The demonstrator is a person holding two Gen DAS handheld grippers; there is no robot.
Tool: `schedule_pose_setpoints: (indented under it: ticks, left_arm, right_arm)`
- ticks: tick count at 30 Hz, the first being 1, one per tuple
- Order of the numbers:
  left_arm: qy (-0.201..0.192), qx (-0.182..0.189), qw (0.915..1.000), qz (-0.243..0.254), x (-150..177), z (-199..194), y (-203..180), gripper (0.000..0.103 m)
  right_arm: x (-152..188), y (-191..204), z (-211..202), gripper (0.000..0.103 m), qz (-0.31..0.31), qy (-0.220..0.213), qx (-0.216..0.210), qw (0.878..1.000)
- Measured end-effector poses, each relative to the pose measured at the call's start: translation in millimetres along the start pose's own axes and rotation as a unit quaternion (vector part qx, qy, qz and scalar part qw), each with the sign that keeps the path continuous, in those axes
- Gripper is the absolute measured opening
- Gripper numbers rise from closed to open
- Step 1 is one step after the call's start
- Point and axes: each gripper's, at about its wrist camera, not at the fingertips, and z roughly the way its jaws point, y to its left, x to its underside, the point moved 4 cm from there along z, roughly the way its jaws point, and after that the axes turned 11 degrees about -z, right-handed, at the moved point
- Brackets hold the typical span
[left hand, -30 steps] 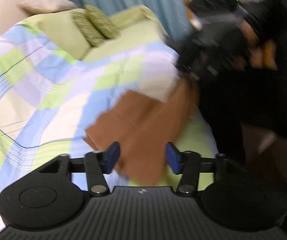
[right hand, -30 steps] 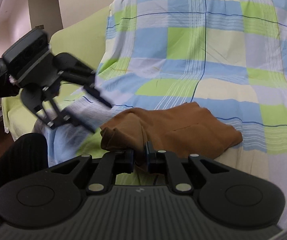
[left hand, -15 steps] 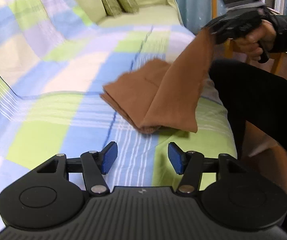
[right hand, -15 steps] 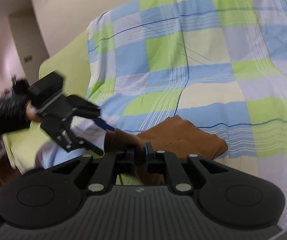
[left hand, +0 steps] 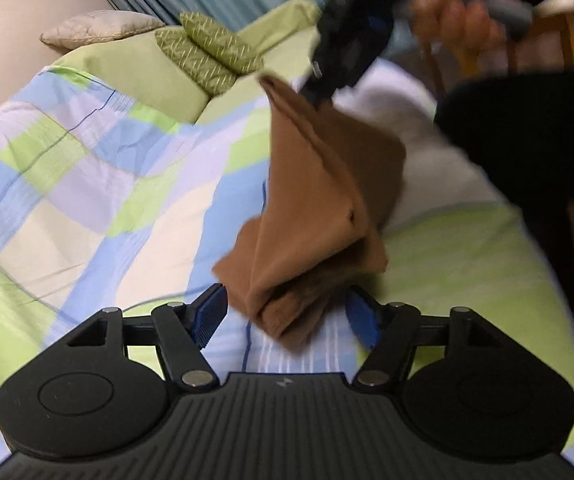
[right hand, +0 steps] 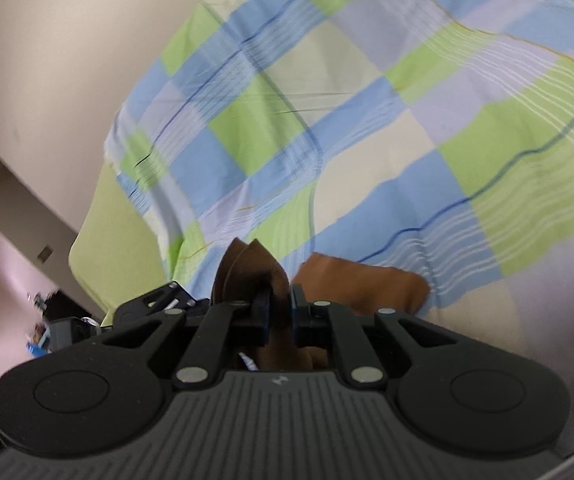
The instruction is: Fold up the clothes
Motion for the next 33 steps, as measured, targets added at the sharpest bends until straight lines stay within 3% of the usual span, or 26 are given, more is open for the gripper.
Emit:
schedule_pose_setpoints:
  ticks: [2, 4, 8, 11, 17, 20, 27, 33]
  left_arm:
    - [-0.02, 0.047, 0.9941, -0.095, -6, -6, 26, 0.068]
    - [-0.028, 0.064, 0.9847, -0.16, -5, -13, 48, 0.068]
    - [-0.027, 0.036, 0.9764, -0.211, -2, -9, 70, 0.067]
    - [-0.016, 0.028, 0.9741, -0.224, -2, -3, 77, 0.067]
    - [0.016, 0.057, 0.972, -0.227, 2, 8, 77, 0.067]
    - [0.032, 0.044, 0.9621, -0.267, 5, 19, 87, 0.068]
    - [0.039, 0.007, 0.9545, -0.295, 10, 38, 95, 0.068]
    - [0.032, -0.018, 0.9595, -0.279, 12, 43, 89, 0.068]
  right_arm:
    - [1, -8, 3, 0.008, 0.009, -0.001, 0.008, 1.0]
    - [3, -12, 4, 0.008, 0.014, -0.001, 0.01, 1.0]
    - [10, -18, 9, 0.008, 0.024, 0.005, 0.018, 1.0]
    - [16, -21, 10, 0.008, 0.032, 0.007, 0.032, 0.999]
    - [23, -26, 5, 0.011, 0.046, 0.009, 0.039, 0.998]
    - [27, -30, 3, 0.016, 0.053, 0.009, 0.047, 0.997]
    - [30, -28, -1, 0.011, 0.033, -0.01, 0.065, 0.997]
    - [33, -35, -1, 0.005, 0.032, -0.012, 0.084, 0.996]
